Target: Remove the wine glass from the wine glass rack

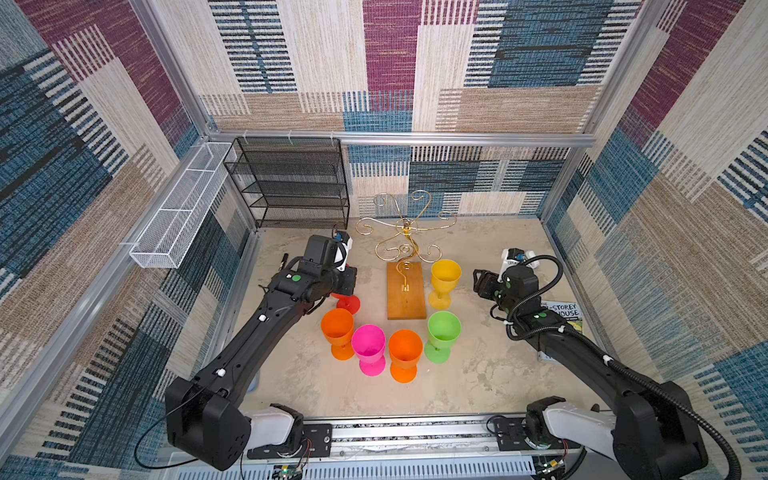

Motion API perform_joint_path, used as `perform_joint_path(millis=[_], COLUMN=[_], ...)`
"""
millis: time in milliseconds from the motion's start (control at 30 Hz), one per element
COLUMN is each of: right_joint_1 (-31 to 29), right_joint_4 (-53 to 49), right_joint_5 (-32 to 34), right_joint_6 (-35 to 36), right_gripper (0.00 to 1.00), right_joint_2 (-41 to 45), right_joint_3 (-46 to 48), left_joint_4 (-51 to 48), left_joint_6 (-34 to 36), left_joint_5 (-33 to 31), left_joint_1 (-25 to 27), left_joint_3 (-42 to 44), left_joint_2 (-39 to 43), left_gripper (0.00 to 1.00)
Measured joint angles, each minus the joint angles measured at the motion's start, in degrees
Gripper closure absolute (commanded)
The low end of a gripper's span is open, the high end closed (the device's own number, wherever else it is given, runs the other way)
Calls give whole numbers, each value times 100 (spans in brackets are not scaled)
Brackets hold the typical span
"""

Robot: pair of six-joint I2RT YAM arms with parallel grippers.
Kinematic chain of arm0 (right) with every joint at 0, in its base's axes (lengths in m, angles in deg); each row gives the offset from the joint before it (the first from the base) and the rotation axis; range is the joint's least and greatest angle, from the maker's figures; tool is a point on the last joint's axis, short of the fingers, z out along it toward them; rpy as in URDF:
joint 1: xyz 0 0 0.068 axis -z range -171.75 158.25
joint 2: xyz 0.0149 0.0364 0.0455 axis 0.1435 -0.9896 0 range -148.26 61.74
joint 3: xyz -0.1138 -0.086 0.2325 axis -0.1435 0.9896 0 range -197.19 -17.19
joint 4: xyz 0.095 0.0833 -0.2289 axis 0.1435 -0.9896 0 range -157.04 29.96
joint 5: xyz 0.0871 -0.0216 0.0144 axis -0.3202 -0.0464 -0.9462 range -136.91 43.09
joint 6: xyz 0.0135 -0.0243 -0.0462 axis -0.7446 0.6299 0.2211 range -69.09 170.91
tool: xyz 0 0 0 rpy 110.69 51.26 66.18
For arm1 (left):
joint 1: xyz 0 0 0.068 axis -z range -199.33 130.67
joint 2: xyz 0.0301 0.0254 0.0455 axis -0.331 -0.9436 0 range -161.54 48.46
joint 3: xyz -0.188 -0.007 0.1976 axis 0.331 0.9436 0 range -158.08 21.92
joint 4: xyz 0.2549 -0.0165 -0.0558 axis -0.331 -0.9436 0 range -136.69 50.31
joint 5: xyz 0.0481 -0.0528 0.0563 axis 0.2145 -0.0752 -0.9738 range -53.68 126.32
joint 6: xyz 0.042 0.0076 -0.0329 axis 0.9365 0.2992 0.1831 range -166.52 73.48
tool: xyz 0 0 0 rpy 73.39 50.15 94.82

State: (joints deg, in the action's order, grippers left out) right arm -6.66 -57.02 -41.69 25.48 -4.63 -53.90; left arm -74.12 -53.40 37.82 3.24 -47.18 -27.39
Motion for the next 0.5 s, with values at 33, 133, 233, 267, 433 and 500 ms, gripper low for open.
perform_joint_path(millis=[33,133,233,267,433,500], right_joint_1=[0,0,0,0,0,0], right_joint_4=[0,2,-13,-11,-11,-11], right_joint_5=[15,44,59,59,81,83], right_joint_6=[0,0,0,0,0,0], right_gripper=[35,35,35,35,35,35], right_joint_2=[17,44,44,46,48,50], right_joint_3=[9,55,79,83,92,92], left_joint_4=[4,105,190,227,446,516], left_joint_6=[2,-2,-7,-7,-66,-98], left_joint_5=[-50,-260,-420,-435,-562,-564], left_joint_1=[26,61,116,120,151,157], left_joint_3=[9,87,197,240,479,518], left_joint_2=[-9,-9,-9,-9,-9,-9], left_gripper=[100,100,100,100,100,100])
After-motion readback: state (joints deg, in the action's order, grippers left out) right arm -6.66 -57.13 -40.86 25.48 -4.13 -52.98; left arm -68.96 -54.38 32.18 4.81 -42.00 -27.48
